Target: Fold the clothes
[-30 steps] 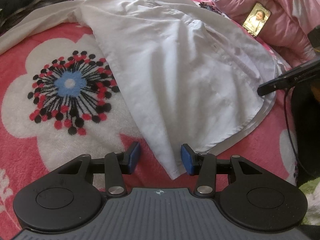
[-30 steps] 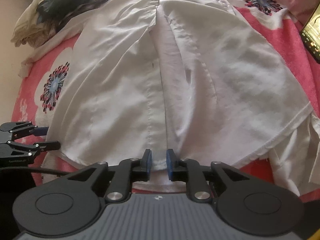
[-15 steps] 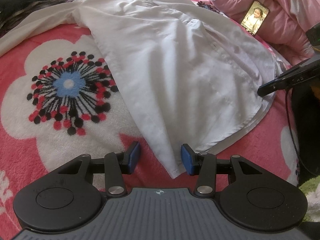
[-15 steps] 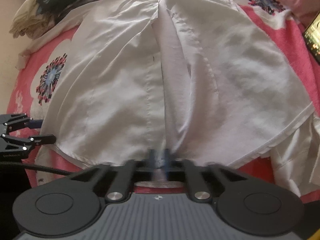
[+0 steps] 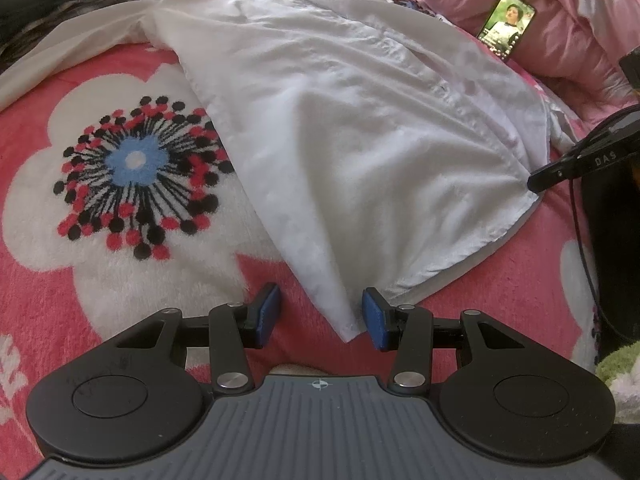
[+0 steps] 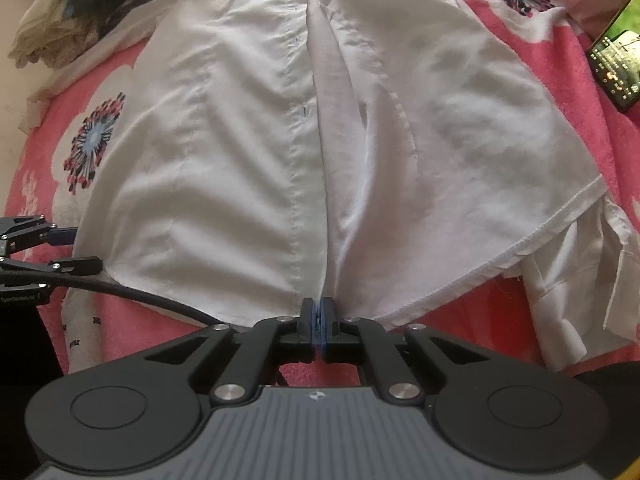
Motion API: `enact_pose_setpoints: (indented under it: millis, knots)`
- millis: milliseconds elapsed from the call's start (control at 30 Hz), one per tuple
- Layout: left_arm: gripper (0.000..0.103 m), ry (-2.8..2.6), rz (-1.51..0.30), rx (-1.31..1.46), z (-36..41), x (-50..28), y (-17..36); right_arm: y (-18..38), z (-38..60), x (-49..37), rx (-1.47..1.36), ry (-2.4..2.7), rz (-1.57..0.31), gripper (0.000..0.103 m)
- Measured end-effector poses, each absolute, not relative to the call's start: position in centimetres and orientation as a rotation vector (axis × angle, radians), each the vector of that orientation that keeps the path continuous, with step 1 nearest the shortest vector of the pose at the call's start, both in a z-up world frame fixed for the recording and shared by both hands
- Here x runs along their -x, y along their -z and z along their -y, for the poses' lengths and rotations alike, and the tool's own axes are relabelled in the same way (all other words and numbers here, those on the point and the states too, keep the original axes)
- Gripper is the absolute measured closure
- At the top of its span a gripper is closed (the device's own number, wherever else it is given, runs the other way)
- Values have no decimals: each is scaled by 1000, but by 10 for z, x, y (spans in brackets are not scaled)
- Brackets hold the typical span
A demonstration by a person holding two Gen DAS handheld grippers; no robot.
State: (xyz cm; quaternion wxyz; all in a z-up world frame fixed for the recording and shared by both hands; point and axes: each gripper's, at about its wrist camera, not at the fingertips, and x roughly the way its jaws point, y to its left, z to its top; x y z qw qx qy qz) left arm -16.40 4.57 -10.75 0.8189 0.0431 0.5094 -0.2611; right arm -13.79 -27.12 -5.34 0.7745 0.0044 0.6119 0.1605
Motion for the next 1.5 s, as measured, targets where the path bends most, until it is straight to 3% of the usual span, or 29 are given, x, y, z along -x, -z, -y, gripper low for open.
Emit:
enact_pose_setpoints:
  millis: [133, 333, 533, 667, 733, 867, 1100, 1167, 1233, 1300, 1500]
  knots:
    - [58, 552, -1100, -72, -49, 165, 107, 36, 271, 137, 27, -355, -1268, 89]
    - [58, 529, -1123, 0, -64, 164, 97, 13, 268, 129, -49, -442, -1112, 88]
    - [58, 381, -1056, 20, -107, 157, 74, 58, 250, 121, 18, -444, -1216, 86]
    - [58, 146, -970, -28, -156, 142, 55, 52, 259, 121, -74, -452, -1195, 82]
    - [51, -10, -903, -76, -183, 130, 49, 48, 263, 118, -104, -448, -1193, 82]
    - [49, -283, -809, -189, -232, 91, 51, 48, 259, 113, -106, -442, -1208, 82]
    - [48, -369, -869, -19, -284, 33, 78, 55, 250, 114, -104, -430, -1236, 82]
    - [51, -402, -867, 50, -291, 28, 85, 56, 249, 113, -102, -422, -1242, 82]
    - [84, -422, -848, 121, -302, 29, 88, 57, 247, 112, -99, -416, -1249, 82]
    - [99, -418, -844, 170, -312, 29, 85, 57, 246, 112, -97, -410, -1254, 82]
    - [103, -290, -769, 266, -352, 31, 28, 57, 245, 110, -90, -402, -1265, 82]
